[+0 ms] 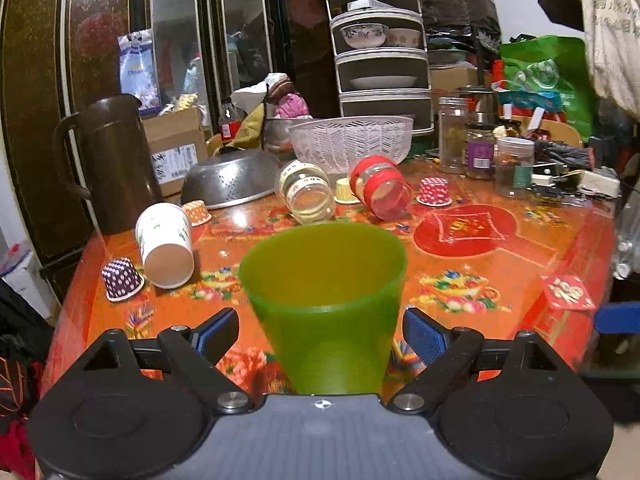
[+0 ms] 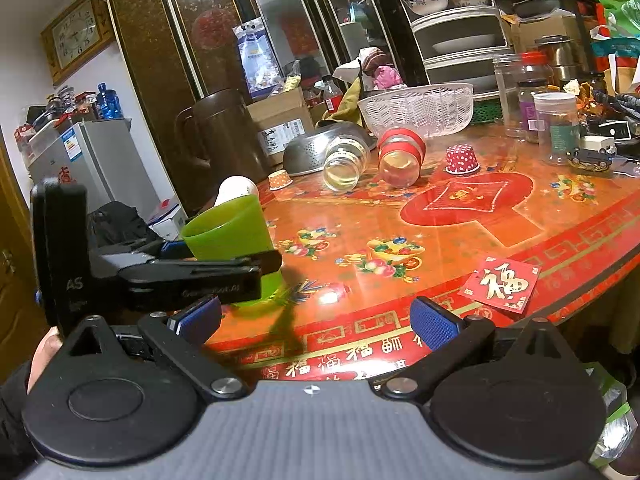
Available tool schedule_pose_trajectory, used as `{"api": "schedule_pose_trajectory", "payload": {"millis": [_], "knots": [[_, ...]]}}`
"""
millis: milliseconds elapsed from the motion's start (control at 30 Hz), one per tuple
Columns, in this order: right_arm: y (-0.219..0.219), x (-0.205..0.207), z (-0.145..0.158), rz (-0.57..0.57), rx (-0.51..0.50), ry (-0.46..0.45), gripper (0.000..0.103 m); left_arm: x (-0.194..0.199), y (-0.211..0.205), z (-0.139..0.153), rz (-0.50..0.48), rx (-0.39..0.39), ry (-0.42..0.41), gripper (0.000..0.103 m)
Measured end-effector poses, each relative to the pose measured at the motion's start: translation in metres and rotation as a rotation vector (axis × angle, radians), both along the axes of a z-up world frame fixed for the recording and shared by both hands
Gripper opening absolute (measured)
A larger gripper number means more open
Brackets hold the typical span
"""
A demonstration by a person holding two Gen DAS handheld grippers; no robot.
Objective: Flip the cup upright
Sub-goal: 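Rotate the green cup upright with the left gripper, opening end up, then lower the upright green cup onto the tablecloth and open the left gripper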
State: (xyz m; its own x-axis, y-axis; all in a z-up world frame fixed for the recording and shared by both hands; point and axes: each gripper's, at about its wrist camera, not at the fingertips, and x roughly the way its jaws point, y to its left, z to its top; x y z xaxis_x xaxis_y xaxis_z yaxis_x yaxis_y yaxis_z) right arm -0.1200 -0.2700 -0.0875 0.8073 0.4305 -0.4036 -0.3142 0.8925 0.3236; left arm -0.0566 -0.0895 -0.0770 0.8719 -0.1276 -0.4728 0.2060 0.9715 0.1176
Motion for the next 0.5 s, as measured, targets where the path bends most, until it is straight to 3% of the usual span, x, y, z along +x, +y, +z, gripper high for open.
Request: {"api": "schedule_pose_trajectory", "payload": {"millis": [233, 333, 367, 500], "knots": [[0.014, 0.002, 0.004, 0.012, -0.06, -0.036, 0.102, -0.025, 0.03, -0.005, 0.019, 0.012, 0.021, 0.092], [0.023, 0.003, 0.005, 0.014, -0.099, -0.06, 0.102, -0.04, 0.054, -0.001, 0.045, -0.03, -0.009, 0.093], [0.025, 0.003, 0.006, 0.018, -0.106, -0.073, 0.102, -0.045, 0.062, 0.001, 0.07, -0.037, -0.028, 0.098], [0.032, 0.0, 0.011, 0.026, -0.083, -0.125, 0.102, -0.061, 0.098, 0.017, 0.095, -0.164, -0.057, 0.101]]}}
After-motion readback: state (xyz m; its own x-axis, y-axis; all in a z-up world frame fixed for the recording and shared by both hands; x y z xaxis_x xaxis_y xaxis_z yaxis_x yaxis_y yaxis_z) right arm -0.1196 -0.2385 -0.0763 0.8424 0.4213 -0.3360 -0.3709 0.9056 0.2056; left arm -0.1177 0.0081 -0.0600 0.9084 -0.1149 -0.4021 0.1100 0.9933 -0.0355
